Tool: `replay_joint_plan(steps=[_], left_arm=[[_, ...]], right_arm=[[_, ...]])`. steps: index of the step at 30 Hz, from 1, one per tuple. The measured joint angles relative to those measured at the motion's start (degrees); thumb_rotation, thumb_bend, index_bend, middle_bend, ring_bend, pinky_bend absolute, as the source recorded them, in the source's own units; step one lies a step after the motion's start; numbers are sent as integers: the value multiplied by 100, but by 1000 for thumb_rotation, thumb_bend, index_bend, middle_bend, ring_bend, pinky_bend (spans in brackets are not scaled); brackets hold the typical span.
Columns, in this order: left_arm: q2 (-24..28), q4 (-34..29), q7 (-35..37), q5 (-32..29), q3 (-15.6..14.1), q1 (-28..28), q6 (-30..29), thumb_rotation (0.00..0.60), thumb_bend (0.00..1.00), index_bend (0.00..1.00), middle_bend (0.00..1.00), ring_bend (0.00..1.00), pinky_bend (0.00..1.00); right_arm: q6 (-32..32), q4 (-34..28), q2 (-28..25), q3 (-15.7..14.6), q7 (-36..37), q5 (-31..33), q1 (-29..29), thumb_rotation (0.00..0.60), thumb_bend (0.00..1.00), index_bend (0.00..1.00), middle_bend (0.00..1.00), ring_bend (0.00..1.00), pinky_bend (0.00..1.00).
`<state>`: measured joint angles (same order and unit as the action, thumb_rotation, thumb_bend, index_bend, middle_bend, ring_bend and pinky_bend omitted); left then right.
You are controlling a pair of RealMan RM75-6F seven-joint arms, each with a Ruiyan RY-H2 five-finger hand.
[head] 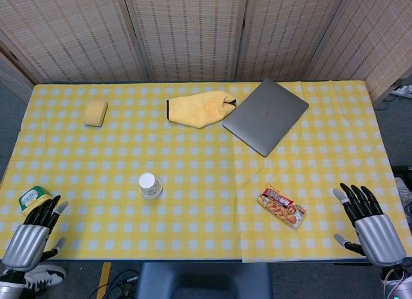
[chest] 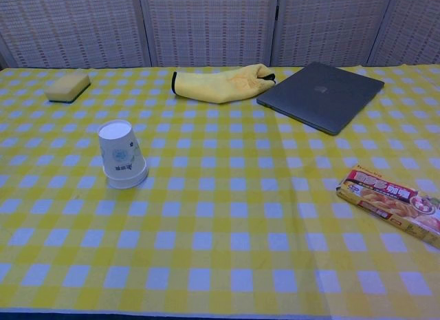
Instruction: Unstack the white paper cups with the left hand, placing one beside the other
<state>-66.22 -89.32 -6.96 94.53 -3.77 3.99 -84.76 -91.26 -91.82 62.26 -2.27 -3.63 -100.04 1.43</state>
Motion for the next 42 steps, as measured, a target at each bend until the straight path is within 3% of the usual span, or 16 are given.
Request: replay_joint_plan(steps=[14,19,24,32,42], left_arm=[[71,-171,-41,71,29,155,135,600,347,100,0,0,165],[412,-699,-191,98,64,384,442,600,347,113,0,0,165],[975,-1615,-563,-153,216,854,1224,600,347,117,0,0,165],[1576,-2765,-1430,-1549,749,1978,2776,600,347,134,0,0,165],[1484,-2939,-2425,-3701,1164,3497,3874,600,347,147,0,0,165]], right_arm=[[-107,32,-34,24,100,72,-78,600,118,0,0,0,0],[-91,38,-45,25,139,7,-42,600,118,0,0,0,0],[37,15,-46,34,133,-23,46,600,118,0,0,0,0],[219,2,-98,70,236,96,151,600,118,0,0,0,0],[262,17,-152,120,386,238,183,600,118,0,0,0,0]])
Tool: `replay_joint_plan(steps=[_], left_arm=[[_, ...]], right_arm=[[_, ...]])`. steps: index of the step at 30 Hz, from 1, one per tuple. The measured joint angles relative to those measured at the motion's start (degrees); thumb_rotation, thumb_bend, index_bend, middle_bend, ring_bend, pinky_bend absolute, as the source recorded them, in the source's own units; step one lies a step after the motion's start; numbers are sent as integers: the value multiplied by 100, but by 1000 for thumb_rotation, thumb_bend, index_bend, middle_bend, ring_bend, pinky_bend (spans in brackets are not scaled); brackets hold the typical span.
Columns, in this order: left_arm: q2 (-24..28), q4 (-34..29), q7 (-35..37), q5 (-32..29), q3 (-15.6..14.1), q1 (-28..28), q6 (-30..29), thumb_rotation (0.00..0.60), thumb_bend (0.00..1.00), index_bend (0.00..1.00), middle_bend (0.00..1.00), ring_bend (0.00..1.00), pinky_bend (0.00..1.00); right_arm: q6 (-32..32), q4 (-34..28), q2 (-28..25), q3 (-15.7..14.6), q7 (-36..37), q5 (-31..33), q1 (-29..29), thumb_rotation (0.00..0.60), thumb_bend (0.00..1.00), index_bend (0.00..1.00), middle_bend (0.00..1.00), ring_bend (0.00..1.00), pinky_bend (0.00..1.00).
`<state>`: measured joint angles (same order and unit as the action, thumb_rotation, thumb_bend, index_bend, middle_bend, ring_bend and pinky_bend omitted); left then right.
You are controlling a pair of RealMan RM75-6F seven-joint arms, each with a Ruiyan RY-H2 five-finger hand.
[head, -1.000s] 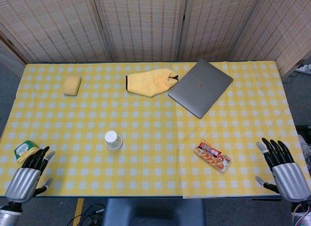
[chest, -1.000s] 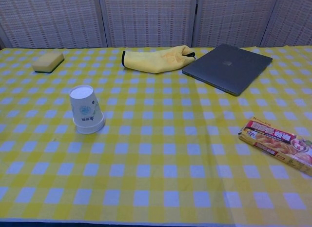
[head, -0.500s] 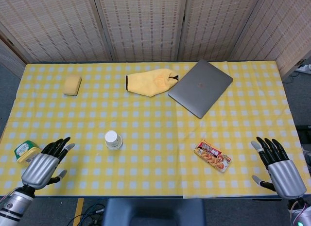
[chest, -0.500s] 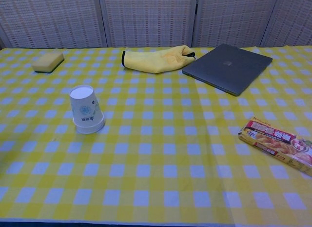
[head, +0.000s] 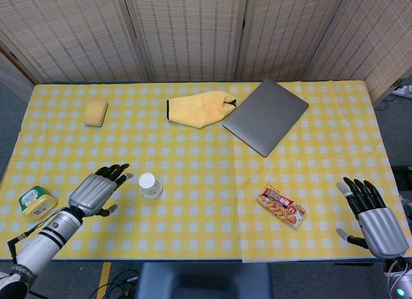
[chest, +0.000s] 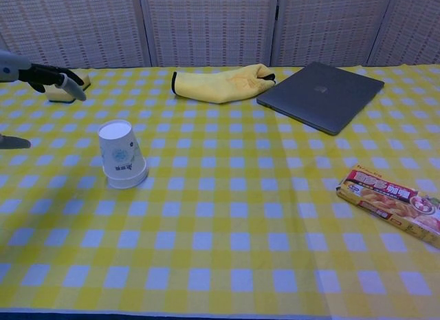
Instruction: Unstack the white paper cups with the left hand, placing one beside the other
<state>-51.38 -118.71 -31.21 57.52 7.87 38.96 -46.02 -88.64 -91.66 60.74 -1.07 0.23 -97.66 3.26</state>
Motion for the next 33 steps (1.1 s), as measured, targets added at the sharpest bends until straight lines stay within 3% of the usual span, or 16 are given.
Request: replay_joint_plan(steps=[8,15,33], left_arm=[[-283,139,-586,-1406,-55,963,181,600,347,148,0,0,165],[-524,320,-844,-2262,-250,1621,134,600,347,148,0,0,165],[-1046,809,-817,-2696,-691,2269,-11,600,347,195,0,0,165]], right_arm=[[46,9,-44,25,125,59,38,600,118,0,0,0,0],[14,32,-91,24,255,50,44,600,118,0,0,0,0],[-74,74,-116,24,342,55,7,600,119,0,0,0,0]])
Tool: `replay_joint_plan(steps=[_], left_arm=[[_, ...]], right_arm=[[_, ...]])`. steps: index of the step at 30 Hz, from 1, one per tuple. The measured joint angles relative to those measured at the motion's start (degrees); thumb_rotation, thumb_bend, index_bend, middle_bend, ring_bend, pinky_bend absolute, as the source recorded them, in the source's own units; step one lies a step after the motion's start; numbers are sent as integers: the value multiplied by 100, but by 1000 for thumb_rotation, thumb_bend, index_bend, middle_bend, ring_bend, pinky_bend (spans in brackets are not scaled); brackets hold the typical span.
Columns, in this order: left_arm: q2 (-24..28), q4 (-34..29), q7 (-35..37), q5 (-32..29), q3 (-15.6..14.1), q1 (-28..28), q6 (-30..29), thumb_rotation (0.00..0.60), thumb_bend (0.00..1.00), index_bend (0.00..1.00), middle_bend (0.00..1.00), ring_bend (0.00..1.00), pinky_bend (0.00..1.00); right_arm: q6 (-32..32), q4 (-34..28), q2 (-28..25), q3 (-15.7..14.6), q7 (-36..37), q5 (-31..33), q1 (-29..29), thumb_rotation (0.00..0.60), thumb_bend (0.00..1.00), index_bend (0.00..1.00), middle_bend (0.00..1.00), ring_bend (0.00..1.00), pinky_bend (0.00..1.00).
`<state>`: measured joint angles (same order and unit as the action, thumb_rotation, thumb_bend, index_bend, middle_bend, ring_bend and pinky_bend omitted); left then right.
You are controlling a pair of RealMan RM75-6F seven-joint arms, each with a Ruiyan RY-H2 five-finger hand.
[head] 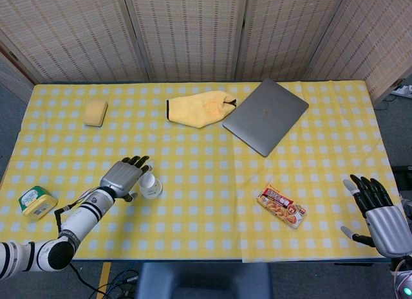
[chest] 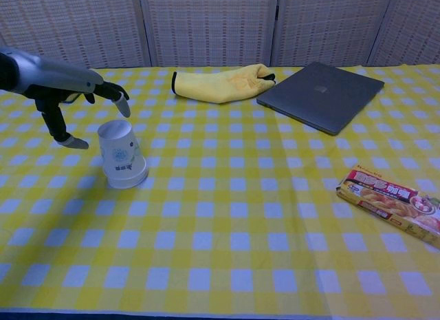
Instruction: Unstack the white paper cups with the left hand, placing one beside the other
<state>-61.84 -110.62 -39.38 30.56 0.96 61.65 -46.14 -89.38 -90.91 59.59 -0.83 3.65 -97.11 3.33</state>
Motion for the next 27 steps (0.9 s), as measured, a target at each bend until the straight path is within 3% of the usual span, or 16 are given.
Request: replay_joint_plan(steps=[19,27], left_arm=[[-241,319,433,163,-114,207,118,600,347,264,0,0,165],[-327,460,643,279,-95,237,133,600,347,335,0,0,165]], right_arm=[[-11,-5,0,9,-14,19,-5,600,118,0,0,0,0],[-47,5,-9,8,7,7,-18,600,118,0,0,0,0]])
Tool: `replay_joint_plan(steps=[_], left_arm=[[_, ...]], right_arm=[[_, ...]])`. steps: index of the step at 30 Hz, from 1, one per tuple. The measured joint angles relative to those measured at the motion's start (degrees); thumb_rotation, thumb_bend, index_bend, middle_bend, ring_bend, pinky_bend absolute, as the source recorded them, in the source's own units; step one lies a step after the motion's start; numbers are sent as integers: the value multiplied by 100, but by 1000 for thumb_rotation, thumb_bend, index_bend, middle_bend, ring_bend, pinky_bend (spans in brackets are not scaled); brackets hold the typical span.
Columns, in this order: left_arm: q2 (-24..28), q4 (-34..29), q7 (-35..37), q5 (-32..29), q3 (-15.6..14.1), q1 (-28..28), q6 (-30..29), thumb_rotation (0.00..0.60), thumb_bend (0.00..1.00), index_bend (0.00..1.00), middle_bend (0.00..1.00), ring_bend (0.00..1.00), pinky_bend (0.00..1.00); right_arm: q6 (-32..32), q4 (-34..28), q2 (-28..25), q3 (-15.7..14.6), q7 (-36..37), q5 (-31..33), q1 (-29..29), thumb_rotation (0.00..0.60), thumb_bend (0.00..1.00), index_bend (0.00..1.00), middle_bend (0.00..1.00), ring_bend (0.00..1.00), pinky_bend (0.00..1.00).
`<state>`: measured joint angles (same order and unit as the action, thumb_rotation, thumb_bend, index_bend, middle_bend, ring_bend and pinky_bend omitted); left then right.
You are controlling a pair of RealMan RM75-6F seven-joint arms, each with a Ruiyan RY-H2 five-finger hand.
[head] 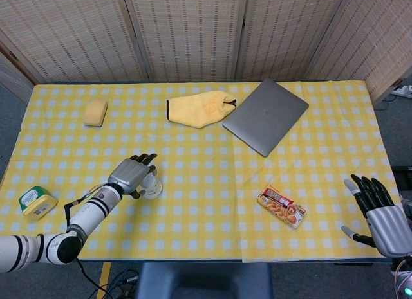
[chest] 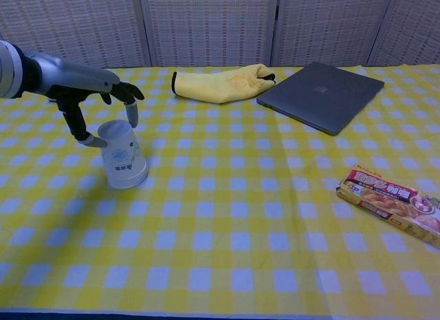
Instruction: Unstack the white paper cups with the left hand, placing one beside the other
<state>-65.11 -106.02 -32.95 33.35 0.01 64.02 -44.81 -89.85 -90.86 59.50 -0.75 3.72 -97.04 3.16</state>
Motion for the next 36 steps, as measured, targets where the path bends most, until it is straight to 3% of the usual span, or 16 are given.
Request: replay_joint_plan(steps=[19,36], left_arm=[[77,-116,42,48,-125,79,-151,600,347,360,0,0,165],[579,-1132,-534,-157,-125,246,-949,600,347,369,0,0,165]], right_arm=[[-50,2,2,-3,4,-26,-22,600,118,0,0,0,0],[-171,27,-25,-43,81,-138,-70,600,118,0,0,0,0]])
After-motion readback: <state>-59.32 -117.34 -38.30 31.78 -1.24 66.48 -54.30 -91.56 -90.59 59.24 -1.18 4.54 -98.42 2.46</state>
